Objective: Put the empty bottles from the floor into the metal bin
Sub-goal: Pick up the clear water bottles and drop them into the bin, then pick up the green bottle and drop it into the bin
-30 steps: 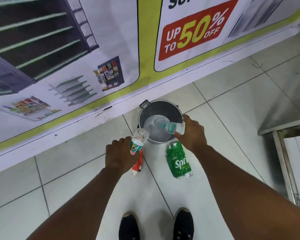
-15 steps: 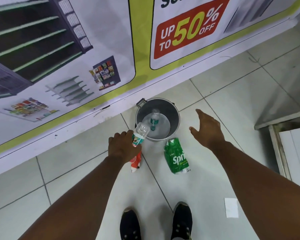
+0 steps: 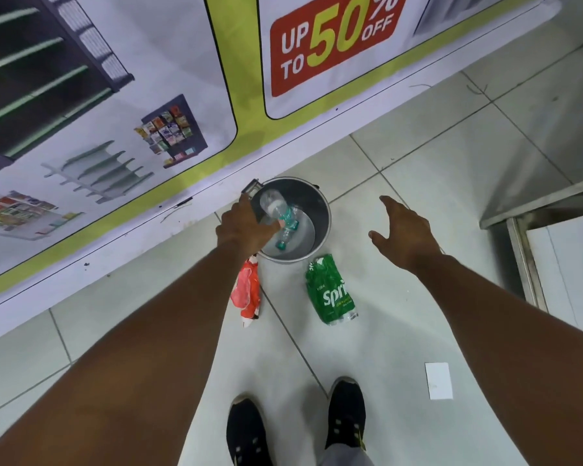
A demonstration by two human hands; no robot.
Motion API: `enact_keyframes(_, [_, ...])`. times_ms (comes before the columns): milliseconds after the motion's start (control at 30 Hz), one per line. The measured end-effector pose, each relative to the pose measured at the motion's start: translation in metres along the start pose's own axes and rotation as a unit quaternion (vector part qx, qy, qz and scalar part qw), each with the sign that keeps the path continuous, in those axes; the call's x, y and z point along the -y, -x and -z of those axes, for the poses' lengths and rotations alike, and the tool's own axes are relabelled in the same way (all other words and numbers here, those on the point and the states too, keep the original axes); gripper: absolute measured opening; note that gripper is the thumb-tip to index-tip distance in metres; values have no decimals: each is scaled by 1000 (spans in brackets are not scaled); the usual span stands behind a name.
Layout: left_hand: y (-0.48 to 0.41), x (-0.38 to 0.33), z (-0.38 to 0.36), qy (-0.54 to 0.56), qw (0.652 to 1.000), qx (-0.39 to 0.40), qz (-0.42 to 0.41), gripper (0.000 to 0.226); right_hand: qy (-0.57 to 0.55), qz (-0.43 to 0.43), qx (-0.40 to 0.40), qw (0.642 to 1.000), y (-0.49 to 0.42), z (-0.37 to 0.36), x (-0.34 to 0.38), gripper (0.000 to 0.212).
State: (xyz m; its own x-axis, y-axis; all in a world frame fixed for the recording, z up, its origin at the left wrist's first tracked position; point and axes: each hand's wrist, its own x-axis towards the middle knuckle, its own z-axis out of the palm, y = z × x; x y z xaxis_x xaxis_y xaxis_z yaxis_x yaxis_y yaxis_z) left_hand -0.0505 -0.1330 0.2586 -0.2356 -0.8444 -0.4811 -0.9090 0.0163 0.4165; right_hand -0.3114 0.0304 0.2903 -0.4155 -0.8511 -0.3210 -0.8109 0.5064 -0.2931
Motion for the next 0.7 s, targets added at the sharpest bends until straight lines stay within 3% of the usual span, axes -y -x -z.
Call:
enact_keyframes(100, [9,28,0,-22,999,6,-30,91,-1,5,5,1000,3,-5,4,76])
enact_keyframes(233, [34,70,-4,-106,994,2,-24,104,-7,17,11,1000,4,-12,14,75])
enact_keyframes(400, [58,118,-19,-152,988,13,-35,104,-20,17,27,999,11,-39,24,74])
enact_keyframes(700, [38,194,-95,-196,979,38,-29,100,26,-57,129,990,14,-190,6,78])
